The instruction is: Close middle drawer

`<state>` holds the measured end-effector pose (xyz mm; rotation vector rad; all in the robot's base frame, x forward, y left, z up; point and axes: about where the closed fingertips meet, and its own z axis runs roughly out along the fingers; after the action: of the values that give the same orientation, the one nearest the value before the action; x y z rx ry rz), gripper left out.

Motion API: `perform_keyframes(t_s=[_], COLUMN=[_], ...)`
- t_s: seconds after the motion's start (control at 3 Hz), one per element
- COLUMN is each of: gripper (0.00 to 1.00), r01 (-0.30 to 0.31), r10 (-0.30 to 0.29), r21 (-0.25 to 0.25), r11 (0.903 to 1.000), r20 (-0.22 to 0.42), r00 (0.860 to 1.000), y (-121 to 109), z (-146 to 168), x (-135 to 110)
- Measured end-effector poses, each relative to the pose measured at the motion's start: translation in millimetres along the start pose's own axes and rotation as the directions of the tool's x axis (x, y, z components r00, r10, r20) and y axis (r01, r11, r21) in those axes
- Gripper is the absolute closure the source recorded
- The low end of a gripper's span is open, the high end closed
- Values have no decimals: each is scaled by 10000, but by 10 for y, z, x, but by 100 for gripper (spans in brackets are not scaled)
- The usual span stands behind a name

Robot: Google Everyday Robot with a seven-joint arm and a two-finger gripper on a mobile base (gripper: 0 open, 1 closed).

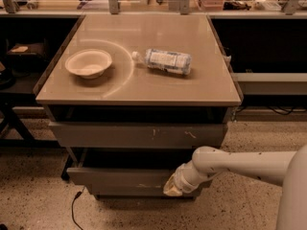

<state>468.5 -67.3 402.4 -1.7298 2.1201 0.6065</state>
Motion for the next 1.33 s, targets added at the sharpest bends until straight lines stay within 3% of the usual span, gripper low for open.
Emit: perform_keyframes(t_s=[0.67, 1.33], gripper=[100, 59], r01=[247, 245], r10=[-235, -235], r21=[954, 1021], r11=[9951, 9945], r20=[-146, -116], r00=[9996, 9997], y=[-340, -357], z=[117, 120], x=[-74, -83])
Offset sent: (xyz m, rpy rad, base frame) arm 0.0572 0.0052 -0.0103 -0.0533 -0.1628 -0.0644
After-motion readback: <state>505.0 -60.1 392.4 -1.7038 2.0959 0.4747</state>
